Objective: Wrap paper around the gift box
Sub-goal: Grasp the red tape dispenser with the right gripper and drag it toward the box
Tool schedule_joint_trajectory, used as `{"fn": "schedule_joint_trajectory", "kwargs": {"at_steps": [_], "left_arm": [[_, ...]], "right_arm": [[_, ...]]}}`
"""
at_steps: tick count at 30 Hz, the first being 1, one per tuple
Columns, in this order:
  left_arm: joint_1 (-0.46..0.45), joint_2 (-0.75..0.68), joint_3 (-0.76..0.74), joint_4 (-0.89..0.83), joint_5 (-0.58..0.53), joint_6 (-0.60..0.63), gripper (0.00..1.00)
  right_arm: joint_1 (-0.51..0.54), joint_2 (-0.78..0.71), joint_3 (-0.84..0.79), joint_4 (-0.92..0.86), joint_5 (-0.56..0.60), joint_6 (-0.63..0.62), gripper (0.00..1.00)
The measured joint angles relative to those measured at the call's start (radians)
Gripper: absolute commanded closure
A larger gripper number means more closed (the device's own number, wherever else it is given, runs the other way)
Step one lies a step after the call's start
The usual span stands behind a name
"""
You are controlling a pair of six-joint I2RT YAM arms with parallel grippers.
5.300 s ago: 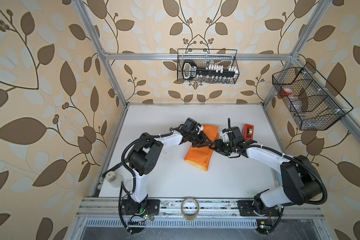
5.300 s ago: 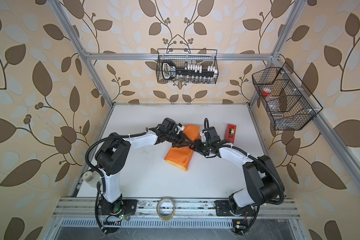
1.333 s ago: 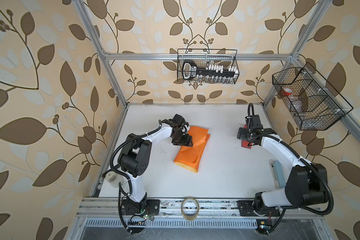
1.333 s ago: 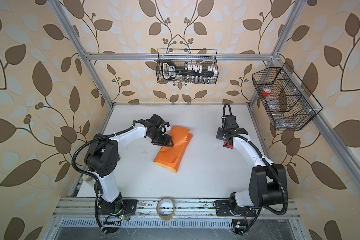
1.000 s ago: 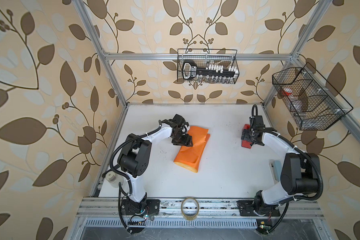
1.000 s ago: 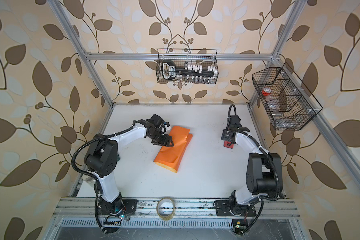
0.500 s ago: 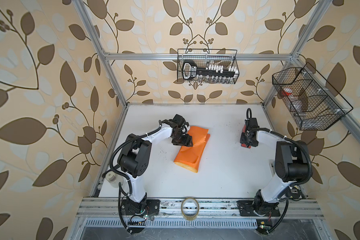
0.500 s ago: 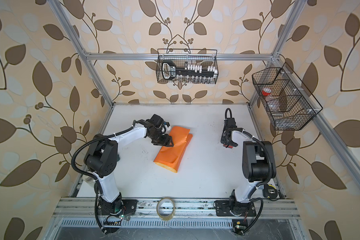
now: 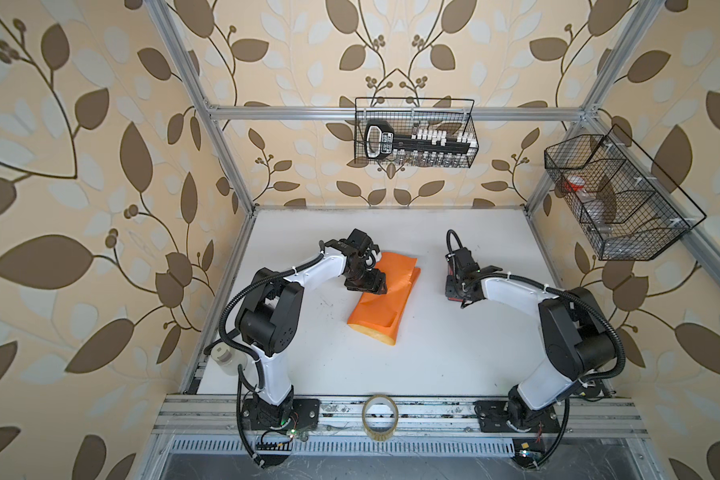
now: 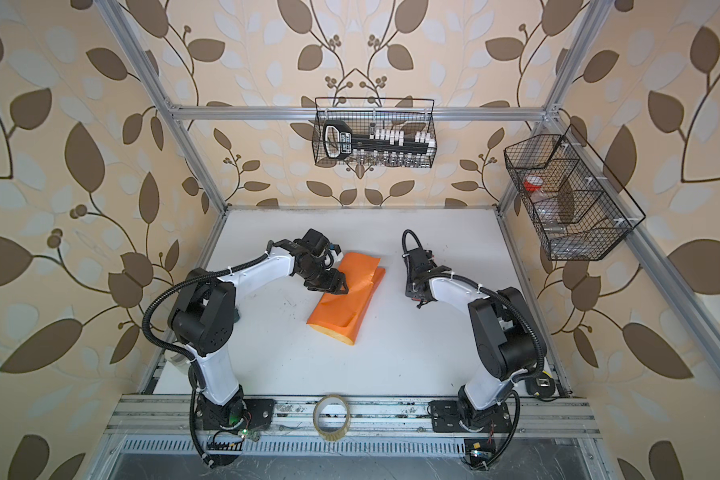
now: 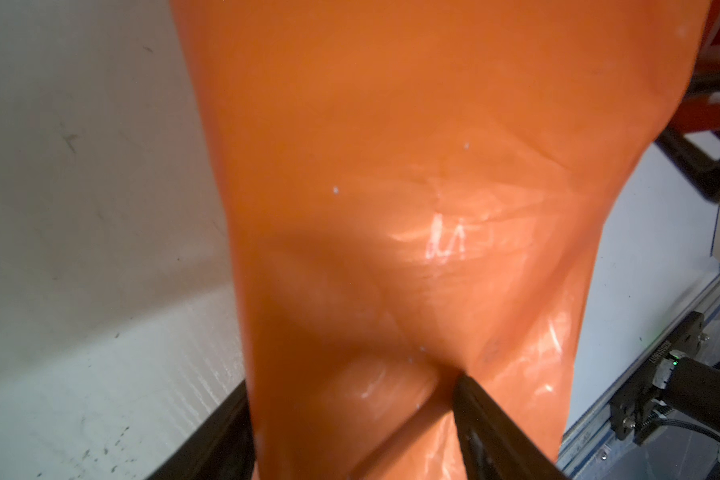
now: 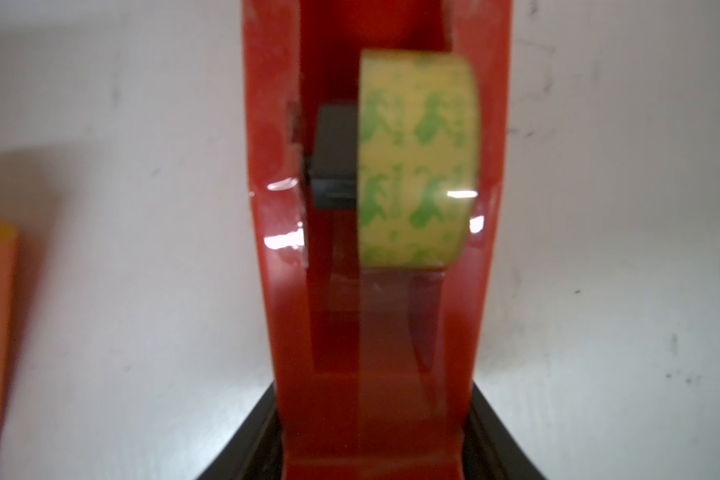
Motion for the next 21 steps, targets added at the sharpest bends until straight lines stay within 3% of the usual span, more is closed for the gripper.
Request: {"fn": "schedule_joint_trajectory", "kwargs": {"at_steps": [5, 10, 15, 21], "left_arm": [[0.0, 0.0, 0.0, 0.0, 0.0, 0.0, 0.26], [0.0, 0.0, 0.0, 0.0, 0.0, 0.001, 0.26], [0.0, 0.0, 0.001, -0.002, 0.0, 0.002, 0.27], [-0.002, 0.0, 0.003, -0.003, -0.002, 0.003, 0.27]], "right_arm": [[0.05, 0.001, 0.0, 0.006, -0.018, 0.047, 0.3], [0.039, -0.06, 0.0, -0.042, -0.13, 0.049, 0.21], [-0.073, -0.25, 0.019, -0.067, -0.309, 0.033, 0.27], [-0.357, -0.37, -0.068, 0.07, -0.644, 0.026, 0.53]]}}
